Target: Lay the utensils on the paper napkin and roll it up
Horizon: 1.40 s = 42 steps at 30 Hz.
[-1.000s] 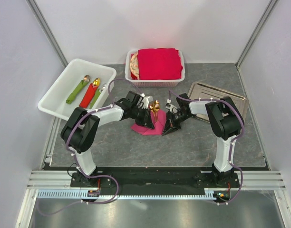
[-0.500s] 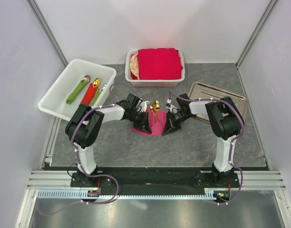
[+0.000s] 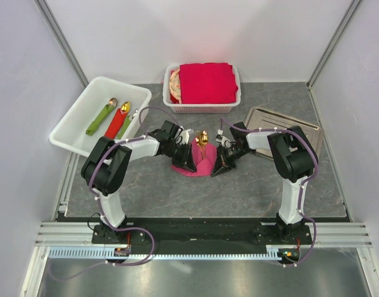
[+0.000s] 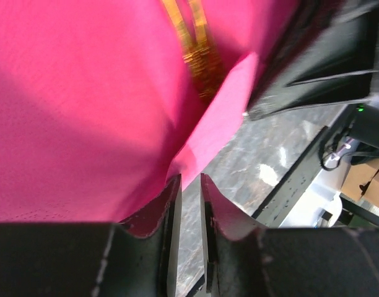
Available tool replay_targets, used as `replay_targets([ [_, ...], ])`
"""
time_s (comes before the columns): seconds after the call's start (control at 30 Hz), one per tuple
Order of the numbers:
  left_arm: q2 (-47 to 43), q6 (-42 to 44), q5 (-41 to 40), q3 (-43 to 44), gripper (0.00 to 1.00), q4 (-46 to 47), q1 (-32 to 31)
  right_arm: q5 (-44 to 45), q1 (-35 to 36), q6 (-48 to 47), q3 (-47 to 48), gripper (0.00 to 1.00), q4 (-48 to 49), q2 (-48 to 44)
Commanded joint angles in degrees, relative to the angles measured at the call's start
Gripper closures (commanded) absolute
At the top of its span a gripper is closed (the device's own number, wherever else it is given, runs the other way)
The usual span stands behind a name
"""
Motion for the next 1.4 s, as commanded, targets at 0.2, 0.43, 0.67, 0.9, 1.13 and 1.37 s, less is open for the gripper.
replay_targets([
  [0.2, -0.3, -2.2, 2.4, 4.1, 0.74, 7.7, -2.4, 2.6, -0.3, -1.0, -1.2, 0.96, 0.4, 0.8],
  [0.43, 3.0, -2.9, -1.6, 4.0, 0.78, 8.2, -1.6, 2.2, -0.3, -1.1, -1.4, 0.96, 0.3, -0.1],
  [0.67, 4.6, -2.5, -2.3, 4.2, 0.82, 7.3, -1.3, 1.4, -0.2, -1.0, -1.4, 0.95, 0.2, -0.7],
  [0.9, 6.3, -2.0, -3.0, 4.7, 0.88, 5.7, -1.3, -1.5, 0.3, 0.9, 0.2, 0.92, 1.3, -4.3],
  [1.13, 6.6, -1.3, -3.4, 5.2, 0.90, 4.8, -1.3, -1.0, 0.2, 3.4, 3.4, 0.92, 2.6, -4.5],
  [1.37, 6.5, -0.8, -3.6, 5.3, 0.91, 4.5, -1.3, 1.8, 0.3, 2.5, 4.2, 0.94, 2.6, -1.3],
])
